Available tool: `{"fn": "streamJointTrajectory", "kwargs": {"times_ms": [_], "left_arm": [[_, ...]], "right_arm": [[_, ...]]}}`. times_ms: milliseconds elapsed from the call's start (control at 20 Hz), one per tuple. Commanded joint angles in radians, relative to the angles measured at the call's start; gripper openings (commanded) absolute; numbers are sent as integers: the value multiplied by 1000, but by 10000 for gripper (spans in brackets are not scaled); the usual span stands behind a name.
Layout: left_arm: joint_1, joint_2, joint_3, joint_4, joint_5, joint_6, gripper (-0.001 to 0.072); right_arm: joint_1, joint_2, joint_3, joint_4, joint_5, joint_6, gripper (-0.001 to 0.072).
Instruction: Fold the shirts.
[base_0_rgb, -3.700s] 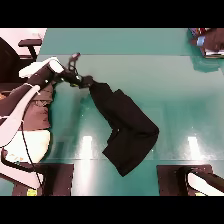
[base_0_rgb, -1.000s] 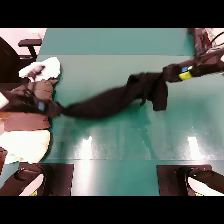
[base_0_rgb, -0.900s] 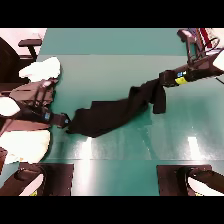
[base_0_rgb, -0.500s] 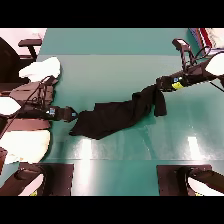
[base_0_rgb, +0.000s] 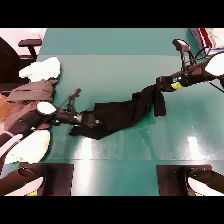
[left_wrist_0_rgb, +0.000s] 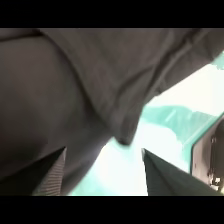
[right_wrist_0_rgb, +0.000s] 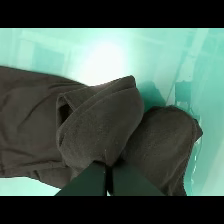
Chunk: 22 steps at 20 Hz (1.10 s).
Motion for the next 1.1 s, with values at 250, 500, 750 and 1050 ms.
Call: {"fn": "streamJointTrajectory", "kwargs": {"times_ms": [250,500,750,1050], "left_arm": [[-183,-200,160,-100,144,55,543],[-166,-196,237,-95,149,58,25],[50,-35,369,-92,120,59,25],[126,73,489,6,-3,64,25]], "right_arm": [[0,0,0,0,17,5,19],[-1,21,0,-11,18,5,19],[-114,142,0,-7,15,5,19],[-143,219,-1,0,69,6,19]]}}
